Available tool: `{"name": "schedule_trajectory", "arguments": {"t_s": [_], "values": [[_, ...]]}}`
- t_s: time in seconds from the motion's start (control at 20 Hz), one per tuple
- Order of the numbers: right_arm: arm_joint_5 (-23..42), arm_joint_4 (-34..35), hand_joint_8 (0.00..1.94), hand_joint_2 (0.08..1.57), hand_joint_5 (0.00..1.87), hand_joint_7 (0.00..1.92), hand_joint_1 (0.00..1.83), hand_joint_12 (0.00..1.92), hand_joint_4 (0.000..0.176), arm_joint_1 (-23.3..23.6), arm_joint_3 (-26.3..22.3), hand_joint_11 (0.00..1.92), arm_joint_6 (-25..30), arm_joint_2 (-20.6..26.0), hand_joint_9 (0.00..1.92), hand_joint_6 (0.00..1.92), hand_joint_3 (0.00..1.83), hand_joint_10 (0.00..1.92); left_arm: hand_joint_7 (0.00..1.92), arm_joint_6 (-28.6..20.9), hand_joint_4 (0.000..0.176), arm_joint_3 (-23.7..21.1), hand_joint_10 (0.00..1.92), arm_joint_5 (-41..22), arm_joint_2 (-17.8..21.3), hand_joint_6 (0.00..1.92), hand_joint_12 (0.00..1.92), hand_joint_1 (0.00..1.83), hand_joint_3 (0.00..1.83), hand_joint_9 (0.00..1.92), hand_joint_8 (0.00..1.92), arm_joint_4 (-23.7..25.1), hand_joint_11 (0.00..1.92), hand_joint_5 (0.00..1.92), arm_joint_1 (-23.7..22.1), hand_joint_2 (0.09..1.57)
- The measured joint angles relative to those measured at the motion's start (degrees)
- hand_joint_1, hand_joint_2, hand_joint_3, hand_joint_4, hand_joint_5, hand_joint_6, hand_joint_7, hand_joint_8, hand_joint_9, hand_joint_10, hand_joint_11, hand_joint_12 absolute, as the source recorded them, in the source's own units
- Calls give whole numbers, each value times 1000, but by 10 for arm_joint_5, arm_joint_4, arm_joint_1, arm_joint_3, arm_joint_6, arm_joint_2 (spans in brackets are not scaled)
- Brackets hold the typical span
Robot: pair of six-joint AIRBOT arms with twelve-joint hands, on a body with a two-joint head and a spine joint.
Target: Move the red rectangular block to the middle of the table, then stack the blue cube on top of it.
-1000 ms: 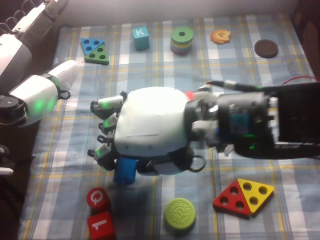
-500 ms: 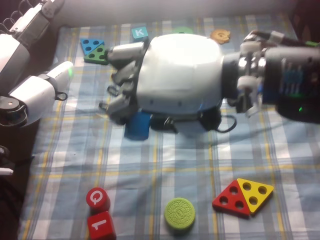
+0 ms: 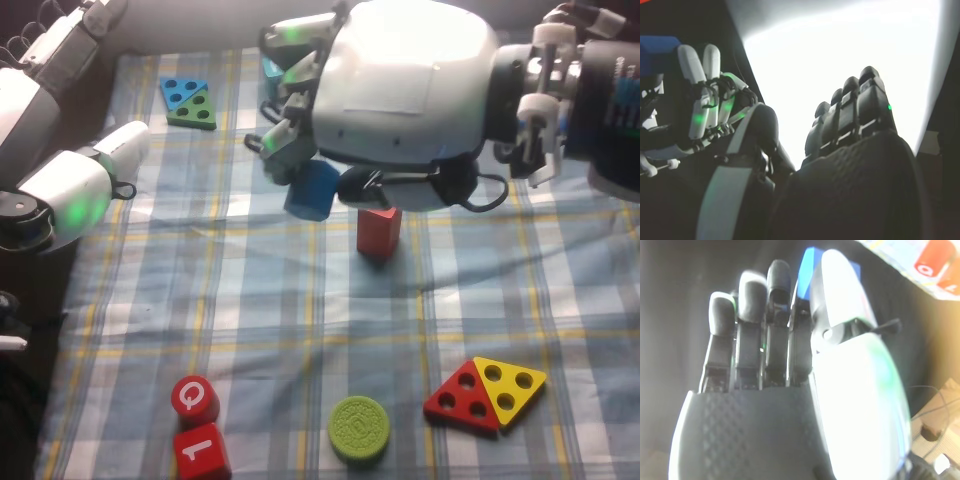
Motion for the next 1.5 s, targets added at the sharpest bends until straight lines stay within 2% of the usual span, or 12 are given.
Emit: {"name": "schedule_trajectory", "arguments": {"t_s": [0.3,0.4,0.5,0.55,0.6,0.65,0.7,0.8,0.85,1.0,1.15,1.5], "values": [[-14,12,1371,1117,1120,925,1256,1921,0,4,0,245,-3,15,694,516,0,1844,0,0,37,-1,0,0,-2,0,0,681,6,0,0,0,0,0,0,1509],[-18,14,1406,1130,1080,898,1250,1921,0,6,0,248,-6,22,693,591,2,1802,0,0,24,0,0,0,-2,1,0,710,0,0,0,0,0,4,0,1501],[-26,17,1538,1171,996,811,1233,1921,0,6,0,299,-8,28,663,727,3,1916,0,0,42,-1,0,0,-2,0,0,734,0,0,0,0,0,0,0,1496],[-29,19,1512,1166,1000,833,1237,1921,0,6,0,262,-9,30,676,718,0,1881,0,0,36,-1,0,0,-2,0,0,737,0,0,0,0,0,0,0,1496],[-30,19,1280,1157,918,885,1234,1921,0,6,0,332,-12,31,683,1016,2,1913,0,0,26,-1,0,0,-2,0,0,738,0,0,0,0,0,0,0,1500],[-30,19,1198,1148,914,914,1238,1921,0,6,0,375,-13,31,694,1058,0,1919,0,0,32,-1,0,0,-2,0,0,701,1,0,0,0,0,0,0,1501],[-31,19,1398,1093,1041,983,1184,1921,0,6,0,418,-14,31,756,878,0,1921,0,0,27,-1,0,0,-2,0,0,707,1,0,0,0,0,0,0,1502],[-34,22,1520,1085,1050,975,1136,1921,0,6,0,431,-14,34,766,880,1,1921,0,0,30,-1,0,0,-2,0,0,766,0,0,0,0,0,0,0,1495],[-35,23,1428,1100,1014,974,1112,1921,0,6,0,352,-14,35,726,944,3,1855,0,0,26,-1,0,0,-2,0,0,777,0,0,0,0,0,0,0,1493],[-45,24,1253,1128,954,991,1251,1921,0,6,0,92,-14,37,666,831,0,1609,0,0,44,0,0,-2,-3,0,0,763,1,0,0,0,0,0,0,1499],[-50,24,1249,1132,953,978,1242,1909,0,6,2,57,-14,36,667,857,0,1490,0,0,27,-1,0,-3,-5,0,0,807,0,0,0,-1,0,0,0,1488],[-70,25,1221,1120,998,984,1242,1921,0,6,7,49,-23,37,672,793,0,1504,0,-2,35,-1,0,-3,-6,0,0,844,0,0,0,-2,0,0,1,1478]]}}
